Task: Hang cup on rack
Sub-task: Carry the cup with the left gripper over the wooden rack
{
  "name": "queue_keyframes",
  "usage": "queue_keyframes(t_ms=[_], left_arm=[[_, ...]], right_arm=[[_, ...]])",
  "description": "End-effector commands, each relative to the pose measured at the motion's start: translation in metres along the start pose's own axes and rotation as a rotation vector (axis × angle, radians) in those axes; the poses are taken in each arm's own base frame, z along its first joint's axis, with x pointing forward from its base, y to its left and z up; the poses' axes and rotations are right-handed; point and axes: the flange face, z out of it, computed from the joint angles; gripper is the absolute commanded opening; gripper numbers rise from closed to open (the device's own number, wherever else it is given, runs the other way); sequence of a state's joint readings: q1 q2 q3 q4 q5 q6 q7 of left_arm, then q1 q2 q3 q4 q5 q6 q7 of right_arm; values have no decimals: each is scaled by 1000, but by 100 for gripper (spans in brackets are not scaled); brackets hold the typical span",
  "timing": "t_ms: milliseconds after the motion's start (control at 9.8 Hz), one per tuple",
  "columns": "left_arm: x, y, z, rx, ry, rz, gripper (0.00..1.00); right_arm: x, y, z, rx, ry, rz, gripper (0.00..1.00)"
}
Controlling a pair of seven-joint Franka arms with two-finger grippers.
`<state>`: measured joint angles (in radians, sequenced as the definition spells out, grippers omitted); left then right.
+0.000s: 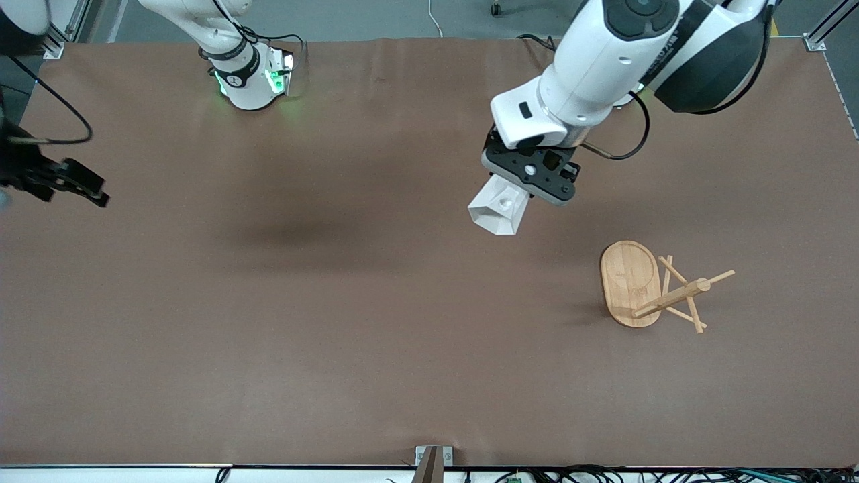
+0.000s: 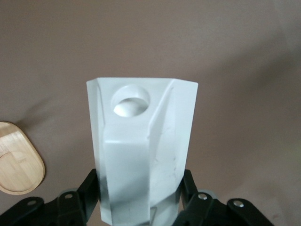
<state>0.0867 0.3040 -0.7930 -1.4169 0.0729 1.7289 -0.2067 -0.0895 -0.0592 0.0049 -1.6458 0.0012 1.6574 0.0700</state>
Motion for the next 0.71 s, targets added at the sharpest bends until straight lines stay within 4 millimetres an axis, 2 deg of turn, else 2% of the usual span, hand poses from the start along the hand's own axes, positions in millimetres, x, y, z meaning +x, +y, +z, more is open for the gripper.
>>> queue_keyframes(t_ms=[0,102,204,306,612], left_arm=[[-9,-23,-1,71,-21,-60,3],[-10,-40,5,86,-34,-89,3],[-14,-54,9,89,-51,-113,3],[-21,-67,18,88,-73,-144,3],[-47,-111,53,115,-86,-96,3]], right_arm=[[-6,14,-36,-2,-31,45,100],[-8,17,-53,-4,-11,49,100],[-11,21,-49,-8,-42,62,100],[-11,26,-37,-7,-64,80,100],[-11,18,-36,-8,-69,106,100]])
